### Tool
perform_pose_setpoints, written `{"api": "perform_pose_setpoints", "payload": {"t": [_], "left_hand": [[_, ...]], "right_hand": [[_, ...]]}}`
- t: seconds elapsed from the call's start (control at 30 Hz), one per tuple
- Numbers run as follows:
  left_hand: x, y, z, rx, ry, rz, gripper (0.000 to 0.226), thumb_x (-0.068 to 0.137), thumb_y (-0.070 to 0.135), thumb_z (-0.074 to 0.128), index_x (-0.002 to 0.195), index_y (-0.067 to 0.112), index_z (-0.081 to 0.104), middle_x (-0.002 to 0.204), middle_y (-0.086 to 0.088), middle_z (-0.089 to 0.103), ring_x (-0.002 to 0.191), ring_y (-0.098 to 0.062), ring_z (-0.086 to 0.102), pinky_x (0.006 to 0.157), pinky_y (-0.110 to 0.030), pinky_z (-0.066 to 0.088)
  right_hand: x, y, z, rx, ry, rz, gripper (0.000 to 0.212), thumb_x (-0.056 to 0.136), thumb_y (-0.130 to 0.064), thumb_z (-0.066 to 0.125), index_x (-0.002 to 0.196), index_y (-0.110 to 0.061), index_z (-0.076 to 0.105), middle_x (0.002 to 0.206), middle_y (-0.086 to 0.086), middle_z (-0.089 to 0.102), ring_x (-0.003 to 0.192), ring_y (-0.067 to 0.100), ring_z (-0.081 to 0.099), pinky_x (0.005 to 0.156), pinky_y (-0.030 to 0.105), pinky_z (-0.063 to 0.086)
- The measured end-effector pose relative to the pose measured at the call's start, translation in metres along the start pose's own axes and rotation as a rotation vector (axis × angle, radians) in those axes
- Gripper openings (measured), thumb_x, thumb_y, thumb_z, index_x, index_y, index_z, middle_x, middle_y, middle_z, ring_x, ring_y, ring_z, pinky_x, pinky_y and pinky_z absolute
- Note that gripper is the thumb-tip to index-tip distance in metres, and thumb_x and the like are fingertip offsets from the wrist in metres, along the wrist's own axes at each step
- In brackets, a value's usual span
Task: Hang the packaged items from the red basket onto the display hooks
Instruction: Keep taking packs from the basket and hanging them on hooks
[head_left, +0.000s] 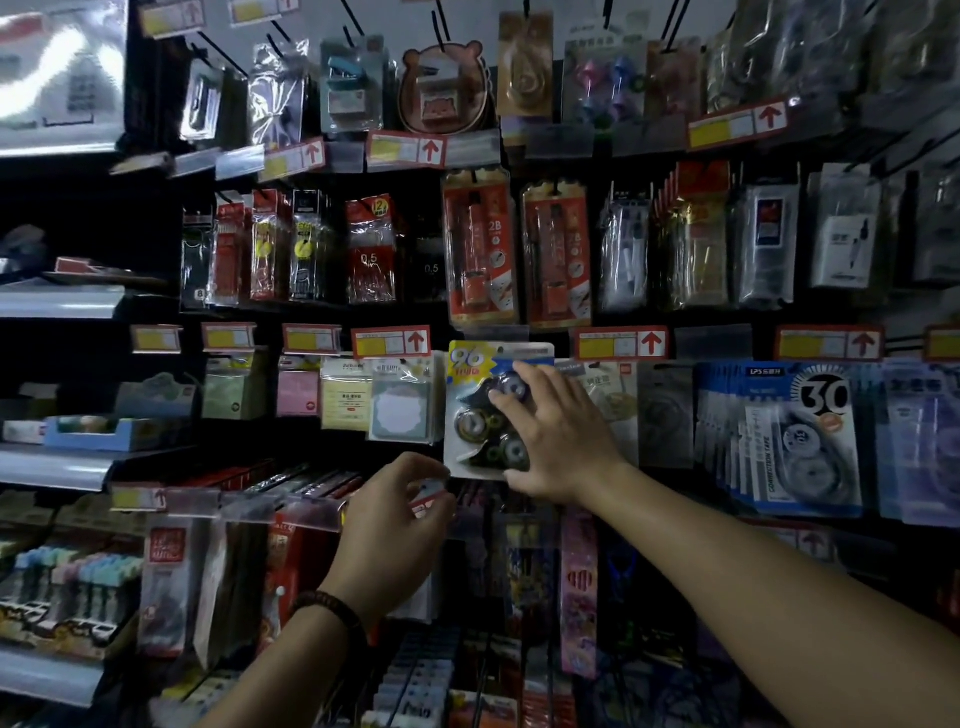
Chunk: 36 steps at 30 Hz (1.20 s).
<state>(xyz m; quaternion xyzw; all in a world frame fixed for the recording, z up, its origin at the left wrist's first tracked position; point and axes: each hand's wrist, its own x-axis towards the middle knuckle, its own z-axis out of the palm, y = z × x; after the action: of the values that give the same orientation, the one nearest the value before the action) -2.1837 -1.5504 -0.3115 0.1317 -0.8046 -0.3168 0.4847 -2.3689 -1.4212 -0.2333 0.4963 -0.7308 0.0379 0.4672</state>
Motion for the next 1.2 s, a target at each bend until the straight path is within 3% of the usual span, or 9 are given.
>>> {"api": "perform_pose_setpoints", "payload": {"t": [0.37, 0.6, 0.77, 0.87, 0.97, 1.03, 1.13, 1.2], "left_hand": [[-0.001, -0.004, 0.002, 0.091, -0.024, -0.004, 0.014, 0.096, 0.030, 0.074, 0.109, 0.032, 0.070, 0.116, 0.015, 0.070, 0.117, -0.009, 0.064, 0.100, -0.042, 0.056], [-0.007, -0.010, 0.002, 0.058, -0.043, 0.003, 0.011, 0.096, 0.032, 0.075, 0.106, 0.033, 0.072, 0.114, 0.016, 0.071, 0.113, -0.002, 0.064, 0.098, -0.041, 0.058], [-0.010, -0.013, -0.002, 0.030, -0.063, 0.002, 0.010, 0.097, 0.031, 0.075, 0.104, 0.036, 0.070, 0.115, 0.020, 0.070, 0.113, 0.004, 0.062, 0.094, -0.031, 0.057], [-0.010, -0.017, -0.006, 0.039, -0.055, 0.004, 0.013, 0.096, 0.031, 0.076, 0.103, 0.039, 0.068, 0.114, 0.019, 0.070, 0.110, 0.002, 0.064, 0.087, -0.025, 0.056], [-0.011, -0.020, -0.007, 0.057, -0.063, -0.001, 0.013, 0.097, 0.031, 0.075, 0.105, 0.038, 0.068, 0.118, 0.018, 0.068, 0.111, 0.000, 0.062, 0.093, -0.035, 0.058], [-0.013, -0.022, -0.007, 0.088, -0.079, -0.002, 0.012, 0.098, 0.033, 0.073, 0.109, 0.037, 0.068, 0.123, 0.015, 0.067, 0.115, -0.004, 0.060, 0.097, -0.037, 0.057], [-0.018, -0.021, -0.004, 0.071, -0.102, 0.012, 0.010, 0.100, 0.031, 0.071, 0.107, 0.038, 0.067, 0.123, 0.013, 0.066, 0.111, 0.002, 0.061, 0.088, -0.018, 0.056], [-0.023, -0.019, -0.003, 0.050, -0.133, 0.011, 0.012, 0.100, 0.027, 0.071, 0.105, 0.037, 0.068, 0.119, 0.015, 0.068, 0.108, 0.004, 0.064, 0.085, -0.016, 0.059]], "right_hand": [[0.015, -0.004, -0.011, -0.095, -0.067, -0.075, 0.101, 0.056, -0.073, 0.075, 0.140, -0.018, 0.061, 0.144, 0.021, 0.050, 0.133, 0.041, 0.046, 0.110, 0.054, 0.045], [0.012, -0.012, -0.014, -0.080, -0.035, -0.004, 0.100, 0.058, -0.075, 0.065, 0.140, -0.016, 0.061, 0.142, 0.023, 0.052, 0.130, 0.042, 0.047, 0.108, 0.054, 0.043], [0.010, -0.013, -0.009, -0.074, -0.079, 0.015, 0.098, 0.061, -0.075, 0.061, 0.140, -0.017, 0.061, 0.143, 0.021, 0.051, 0.131, 0.041, 0.045, 0.106, 0.052, 0.043], [0.014, -0.015, -0.005, -0.111, -0.135, 0.033, 0.102, 0.063, -0.074, 0.066, 0.147, -0.018, 0.055, 0.149, 0.022, 0.047, 0.135, 0.040, 0.042, 0.108, 0.052, 0.040], [0.016, -0.019, -0.003, -0.159, -0.190, 0.052, 0.103, 0.072, -0.067, 0.073, 0.156, -0.018, 0.042, 0.162, 0.026, 0.031, 0.143, 0.042, 0.034, 0.115, 0.053, 0.034], [0.015, -0.021, -0.002, -0.173, -0.220, 0.060, 0.097, 0.079, -0.055, 0.076, 0.159, -0.018, 0.035, 0.167, 0.026, 0.019, 0.148, 0.043, 0.029, 0.119, 0.053, 0.030], [0.007, -0.022, -0.004, -0.133, -0.214, 0.069, 0.071, 0.085, -0.043, 0.073, 0.146, -0.016, 0.051, 0.168, 0.026, 0.019, 0.149, 0.044, 0.027, 0.121, 0.052, 0.028], [-0.001, -0.022, -0.006, -0.078, -0.214, 0.071, 0.060, 0.087, -0.042, 0.069, 0.139, -0.015, 0.058, 0.167, 0.026, 0.024, 0.150, 0.043, 0.027, 0.122, 0.052, 0.027]]}}
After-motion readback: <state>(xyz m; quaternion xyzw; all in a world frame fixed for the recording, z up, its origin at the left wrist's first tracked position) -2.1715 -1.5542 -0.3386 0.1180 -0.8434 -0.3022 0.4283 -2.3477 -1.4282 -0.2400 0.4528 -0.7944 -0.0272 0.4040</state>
